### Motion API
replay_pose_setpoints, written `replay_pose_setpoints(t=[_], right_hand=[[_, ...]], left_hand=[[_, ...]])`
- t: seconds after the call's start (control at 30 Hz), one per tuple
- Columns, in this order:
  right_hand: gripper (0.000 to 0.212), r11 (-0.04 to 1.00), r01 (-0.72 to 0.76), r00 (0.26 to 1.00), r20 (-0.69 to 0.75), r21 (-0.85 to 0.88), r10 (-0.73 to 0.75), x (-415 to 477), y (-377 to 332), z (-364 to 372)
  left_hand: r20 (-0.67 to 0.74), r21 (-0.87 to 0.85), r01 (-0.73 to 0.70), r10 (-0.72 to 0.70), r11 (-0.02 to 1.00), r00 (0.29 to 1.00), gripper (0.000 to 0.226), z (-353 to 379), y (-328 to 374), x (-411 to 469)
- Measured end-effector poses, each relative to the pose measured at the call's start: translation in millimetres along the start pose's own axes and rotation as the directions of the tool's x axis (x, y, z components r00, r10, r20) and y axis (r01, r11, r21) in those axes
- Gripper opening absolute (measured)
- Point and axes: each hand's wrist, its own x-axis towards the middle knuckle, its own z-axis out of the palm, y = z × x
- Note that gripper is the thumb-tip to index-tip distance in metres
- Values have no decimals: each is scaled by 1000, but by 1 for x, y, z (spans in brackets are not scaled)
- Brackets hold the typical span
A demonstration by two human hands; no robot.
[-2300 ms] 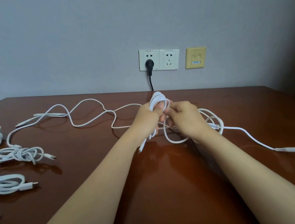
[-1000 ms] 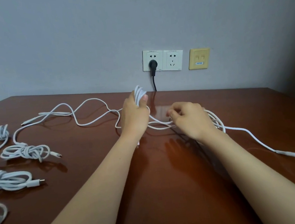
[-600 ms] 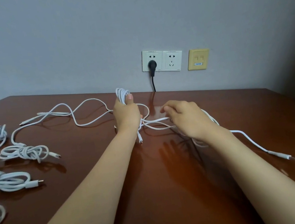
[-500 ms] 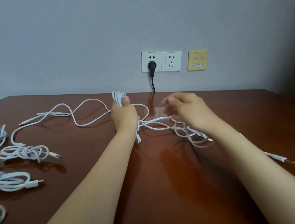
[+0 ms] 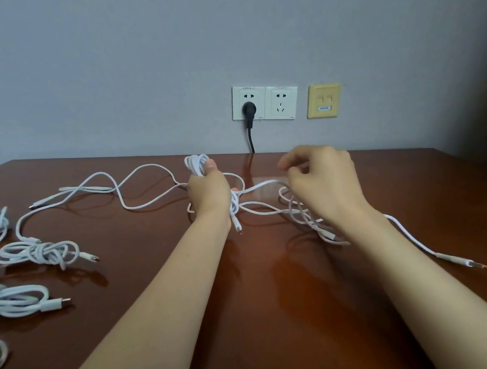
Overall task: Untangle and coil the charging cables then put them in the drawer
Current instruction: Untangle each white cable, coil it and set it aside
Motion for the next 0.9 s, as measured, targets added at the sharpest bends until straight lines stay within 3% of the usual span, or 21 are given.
replay_pose_setpoints(t=[0.07, 0.17, 0.23, 0.3, 0.4, 0.47, 0.5, 0.57, 0.63, 0.7, 0.83, 0.9], right_hand=[[23, 994, 36, 995, 99, -104, -25, -4, -10, -1], [33, 906, 136, 927, 373, -400, 26, -12, -18, -4], [33, 853, 207, 924, 383, -479, -10, -16, -19, -3], [21, 797, 282, 947, 288, -535, -142, -13, -16, 0], [16, 787, 408, 913, 222, -462, -343, -5, -6, 7], [21, 831, 503, 856, 269, -238, -441, -1, 1, 10], [28, 881, 464, 858, 295, -91, -421, -2, 1, 10], [41, 961, 249, 903, 331, 120, -275, -3, 1, 6], [43, 959, 55, 939, 313, 278, -145, -2, -1, 2], [40, 896, -120, 954, 300, 427, -16, 0, -1, -1], [34, 715, -385, 908, 380, 585, 177, 3, 1, -8], [29, 706, -427, 893, 387, 565, 231, 5, 2, -11]], left_hand=[[8, 52, -49, 48, 997, 999, 24, 1, 0, -3], [19, 74, -54, 53, 996, 998, 27, 0, 0, -3], [38, 84, -38, 35, 996, 999, 31, 0, 0, -4], [83, 119, -57, 47, 991, 995, 31, 1, 0, -6], [235, 195, -143, 95, 970, 967, 27, 1, 0, -13], [379, 197, -131, 48, 972, 924, 33, -1, 0, -16], [446, 171, -94, 8, 981, 895, 34, 0, 0, -17], [520, 176, -37, -61, 984, 852, 43, 4, 0, -20], [520, 268, -28, -120, 963, 845, 56, 7, 2, -23], [581, 341, -50, -169, 939, 796, 66, 6, 5, -25], [855, 258, -60, -199, 964, 479, 75, 0, 8, -29], [900, 250, -69, -205, 966, 386, 84, -1, 10, -29]])
